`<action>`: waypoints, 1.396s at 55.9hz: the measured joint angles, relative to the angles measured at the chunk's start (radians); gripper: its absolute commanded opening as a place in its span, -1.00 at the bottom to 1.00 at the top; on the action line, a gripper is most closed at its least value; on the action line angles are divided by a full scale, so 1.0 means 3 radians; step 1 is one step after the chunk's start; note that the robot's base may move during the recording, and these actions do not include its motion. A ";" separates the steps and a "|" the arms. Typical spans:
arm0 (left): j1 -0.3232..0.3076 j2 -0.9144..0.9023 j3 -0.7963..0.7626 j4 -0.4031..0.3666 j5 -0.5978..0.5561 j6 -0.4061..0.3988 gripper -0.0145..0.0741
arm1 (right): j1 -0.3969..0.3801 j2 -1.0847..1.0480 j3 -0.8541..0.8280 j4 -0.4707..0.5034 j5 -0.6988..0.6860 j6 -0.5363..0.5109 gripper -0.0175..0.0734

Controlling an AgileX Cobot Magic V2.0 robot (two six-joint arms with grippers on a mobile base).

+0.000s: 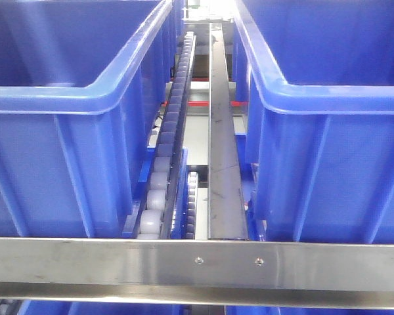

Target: Pick and sort blue part to right shelf

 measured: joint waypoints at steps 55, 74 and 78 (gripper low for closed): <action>0.0000 0.0000 0.0000 0.0000 0.0000 0.0000 -0.40 | -0.0440 -0.0363 0.1387 0.0216 -0.1329 0.0000 -0.55; 0.0000 0.0000 0.0000 0.0000 0.0000 0.0000 -0.40 | -0.0440 -0.0363 0.1387 0.0216 -0.1332 0.0000 -0.55; 0.0000 0.0000 0.0000 0.0000 0.0000 0.0000 -0.40 | -0.0440 -0.0363 0.1387 0.0216 -0.1332 0.0000 -0.55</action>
